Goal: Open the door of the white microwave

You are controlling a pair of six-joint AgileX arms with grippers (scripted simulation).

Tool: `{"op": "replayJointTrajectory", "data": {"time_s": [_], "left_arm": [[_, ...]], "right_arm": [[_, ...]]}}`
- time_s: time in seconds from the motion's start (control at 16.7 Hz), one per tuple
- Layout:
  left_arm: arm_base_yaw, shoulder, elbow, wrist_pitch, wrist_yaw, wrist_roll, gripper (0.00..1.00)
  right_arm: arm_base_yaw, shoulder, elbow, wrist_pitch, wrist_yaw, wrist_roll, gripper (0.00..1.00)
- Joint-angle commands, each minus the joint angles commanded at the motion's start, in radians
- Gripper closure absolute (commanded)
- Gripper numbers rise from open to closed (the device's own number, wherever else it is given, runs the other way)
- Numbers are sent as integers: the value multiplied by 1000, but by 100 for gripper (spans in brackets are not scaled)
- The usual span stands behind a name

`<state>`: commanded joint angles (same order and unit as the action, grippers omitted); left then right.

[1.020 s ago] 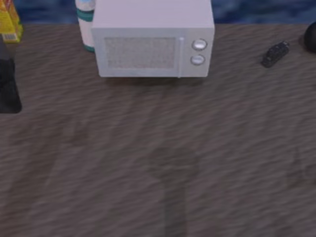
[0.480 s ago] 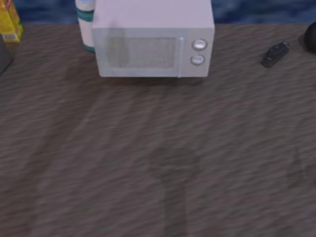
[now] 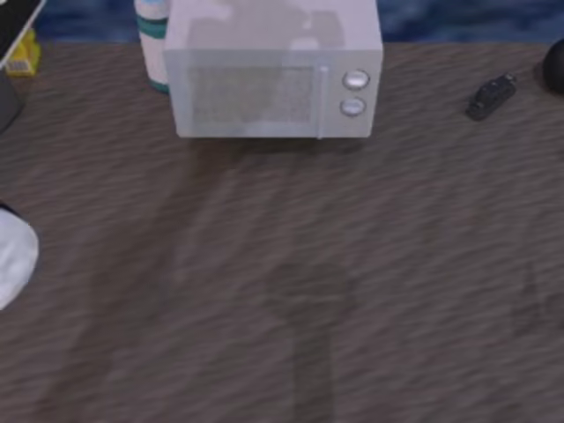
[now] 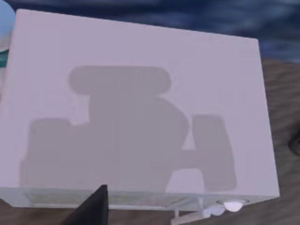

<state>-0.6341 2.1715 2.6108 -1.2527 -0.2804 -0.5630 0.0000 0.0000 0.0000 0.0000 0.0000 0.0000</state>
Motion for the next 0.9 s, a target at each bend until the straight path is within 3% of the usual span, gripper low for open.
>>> {"op": "replayJointTrajectory", "data": {"time_s": [0.42,0.9], "left_arm": [[-77,373,278,-229,-52,-82,0],[-74,393,273,-223,-52,-81,0]], "right_arm": [[0,0,0,0,0,0,0],[0,0,0,0,0,0,0]]}}
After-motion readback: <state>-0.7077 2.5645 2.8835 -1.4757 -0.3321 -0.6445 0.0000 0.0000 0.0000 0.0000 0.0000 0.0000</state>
